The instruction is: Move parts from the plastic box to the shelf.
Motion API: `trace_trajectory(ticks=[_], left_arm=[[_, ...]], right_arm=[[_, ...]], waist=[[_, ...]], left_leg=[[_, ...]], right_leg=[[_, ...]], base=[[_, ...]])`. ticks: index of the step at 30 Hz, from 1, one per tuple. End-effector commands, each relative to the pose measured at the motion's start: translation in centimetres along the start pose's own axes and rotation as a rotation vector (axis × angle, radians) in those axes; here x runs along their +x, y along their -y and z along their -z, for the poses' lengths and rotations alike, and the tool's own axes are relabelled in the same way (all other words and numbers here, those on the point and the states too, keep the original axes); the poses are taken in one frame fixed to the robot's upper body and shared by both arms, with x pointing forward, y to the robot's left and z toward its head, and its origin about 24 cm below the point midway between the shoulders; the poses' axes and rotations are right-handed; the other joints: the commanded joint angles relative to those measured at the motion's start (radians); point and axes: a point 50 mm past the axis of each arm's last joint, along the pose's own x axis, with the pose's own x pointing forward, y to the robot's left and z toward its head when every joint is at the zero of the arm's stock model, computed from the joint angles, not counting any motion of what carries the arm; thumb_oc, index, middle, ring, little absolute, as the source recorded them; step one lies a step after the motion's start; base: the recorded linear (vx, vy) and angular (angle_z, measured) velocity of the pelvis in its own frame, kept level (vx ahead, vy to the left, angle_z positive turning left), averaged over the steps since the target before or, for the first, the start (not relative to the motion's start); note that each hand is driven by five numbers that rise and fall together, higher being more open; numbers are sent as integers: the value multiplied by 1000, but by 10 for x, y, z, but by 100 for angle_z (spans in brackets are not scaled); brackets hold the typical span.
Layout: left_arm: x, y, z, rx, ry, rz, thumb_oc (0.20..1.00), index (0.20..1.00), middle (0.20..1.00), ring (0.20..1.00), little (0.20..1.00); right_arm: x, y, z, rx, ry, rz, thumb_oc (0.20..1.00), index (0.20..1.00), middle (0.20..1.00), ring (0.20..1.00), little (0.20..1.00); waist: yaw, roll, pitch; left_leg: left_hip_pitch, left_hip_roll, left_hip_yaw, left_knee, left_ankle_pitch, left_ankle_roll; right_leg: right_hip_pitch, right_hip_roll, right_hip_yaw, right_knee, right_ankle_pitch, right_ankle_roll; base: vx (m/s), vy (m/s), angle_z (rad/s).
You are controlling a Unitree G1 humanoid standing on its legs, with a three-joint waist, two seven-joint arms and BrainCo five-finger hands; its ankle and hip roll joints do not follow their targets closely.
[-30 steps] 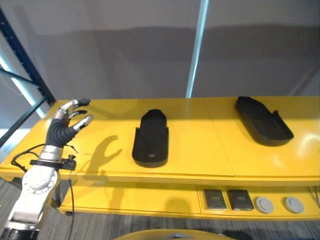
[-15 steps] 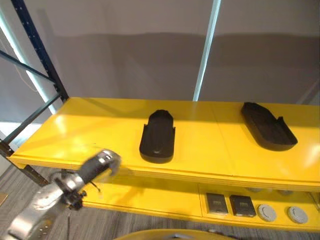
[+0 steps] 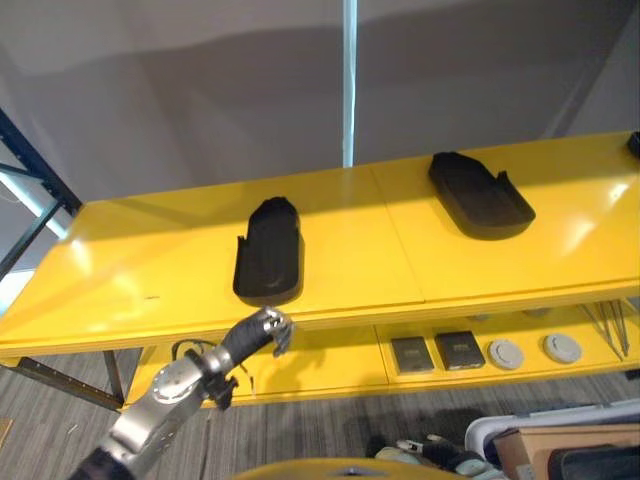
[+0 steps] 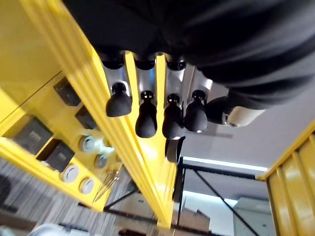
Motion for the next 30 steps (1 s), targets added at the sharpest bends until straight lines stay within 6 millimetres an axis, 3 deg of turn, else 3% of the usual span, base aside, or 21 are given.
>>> trace_trajectory(ticks=[1, 16, 30], left_arm=[[-8, -13, -29, 171, 88, -57, 200, 200, 200, 200, 200], [-10, -44, -40, 240, 158, -317, 200, 200, 200, 200, 200], [24, -52, -63, 193, 271, -363, 200, 200, 200, 200, 200]], right_arm=[[-1, -28, 12, -19, -55, -56, 1000, 1000, 1000, 1000, 1000], [0, -32, -4, 91, 17, -41, 1000, 1000, 1000, 1000, 1000], [2, -34, -19, 76, 59, -36, 1000, 1000, 1000, 1000, 1000]], waist=[[-9, -84, 31], [-23, -98, 58], [-55, -110, 88]], left_leg=[[13, -11, 5, -7, -68, -5], [-64, -10, 20, -7, -54, -5], [-157, -16, 27, -7, -32, -2]], right_leg=[[211, -86, -8, -205, 10, 101], [121, -76, 13, -205, 24, 105], [14, -70, 35, -205, 48, 105]], base=[[14, -6, -12], [0, 1, -3], [-28, 4, -6]])
